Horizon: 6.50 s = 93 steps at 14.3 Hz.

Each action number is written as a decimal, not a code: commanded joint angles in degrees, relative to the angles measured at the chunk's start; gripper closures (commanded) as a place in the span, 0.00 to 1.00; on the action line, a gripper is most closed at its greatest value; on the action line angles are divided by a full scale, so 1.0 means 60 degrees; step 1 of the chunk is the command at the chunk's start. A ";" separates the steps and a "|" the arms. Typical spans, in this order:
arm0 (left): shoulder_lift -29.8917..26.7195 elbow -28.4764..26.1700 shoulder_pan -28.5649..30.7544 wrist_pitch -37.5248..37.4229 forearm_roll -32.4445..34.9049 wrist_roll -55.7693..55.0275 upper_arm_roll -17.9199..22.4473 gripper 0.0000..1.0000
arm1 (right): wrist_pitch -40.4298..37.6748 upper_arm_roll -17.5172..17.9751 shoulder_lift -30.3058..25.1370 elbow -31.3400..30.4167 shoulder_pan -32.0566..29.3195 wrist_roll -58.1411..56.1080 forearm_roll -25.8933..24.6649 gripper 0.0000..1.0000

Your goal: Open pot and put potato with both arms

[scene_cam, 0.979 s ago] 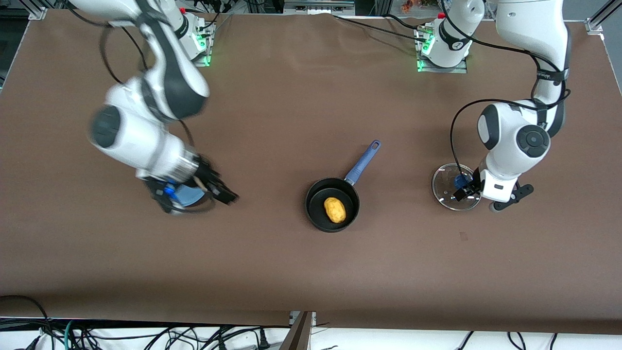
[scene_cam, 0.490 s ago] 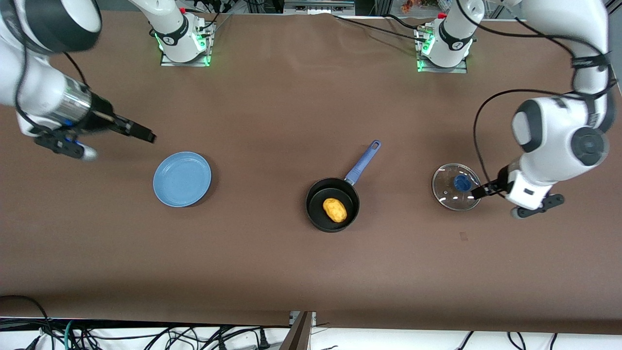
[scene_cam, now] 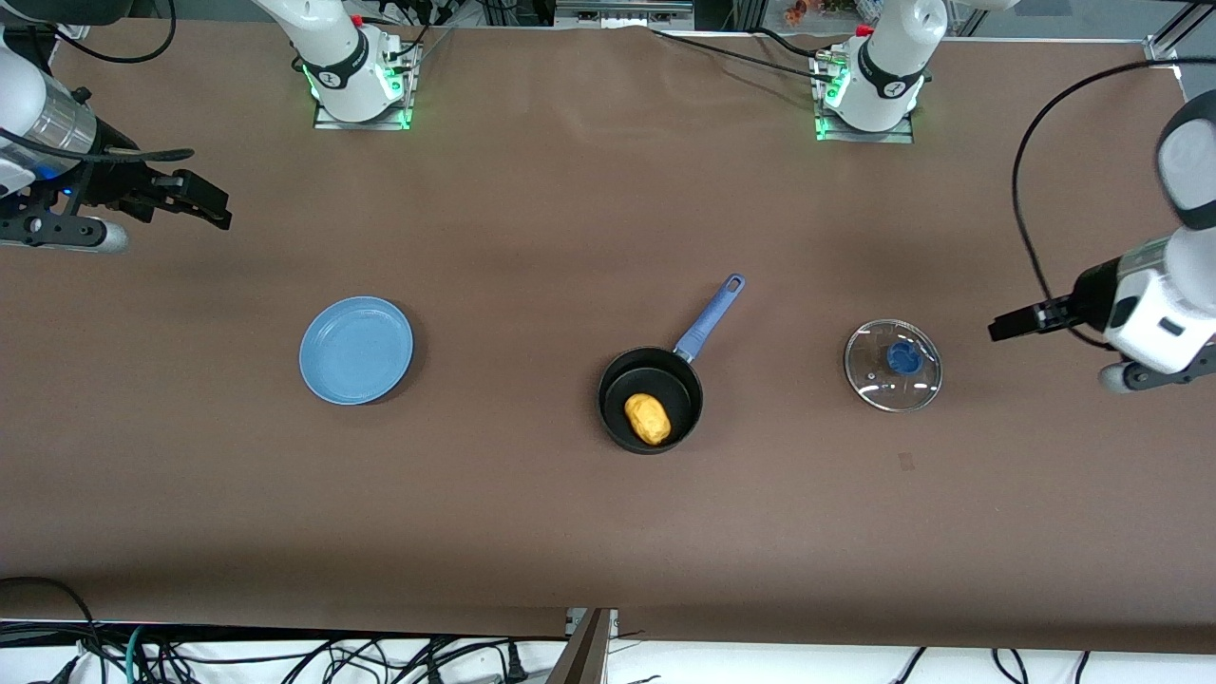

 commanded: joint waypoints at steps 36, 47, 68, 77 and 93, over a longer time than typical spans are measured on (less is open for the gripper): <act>0.0884 0.2128 0.0529 -0.1062 0.0526 0.2928 0.0000 0.00 | -0.0320 0.0180 0.0487 0.0860 0.0262 -0.0319 -0.0432 0.01; 0.0898 0.2128 0.0455 -0.1062 0.0555 0.2885 -0.0015 0.00 | -0.0320 0.0092 0.0487 0.0948 0.0218 -0.0392 -0.0446 0.00; 0.0898 0.2128 0.0455 -0.1062 0.0540 0.2782 -0.0015 0.00 | -0.0510 0.0063 0.0428 0.1461 0.0189 -0.0715 -0.0402 0.01; 0.0767 0.2538 0.3632 -0.1062 0.1328 0.1905 -0.4084 0.00 | -0.0510 0.0092 0.0457 0.1476 0.0203 -0.0714 -0.0388 0.00; -0.1240 0.0033 0.4895 -0.0007 0.1755 0.1610 -0.5860 0.00 | -0.0935 0.0063 0.0251 0.1284 0.0174 -0.1096 -0.0329 0.00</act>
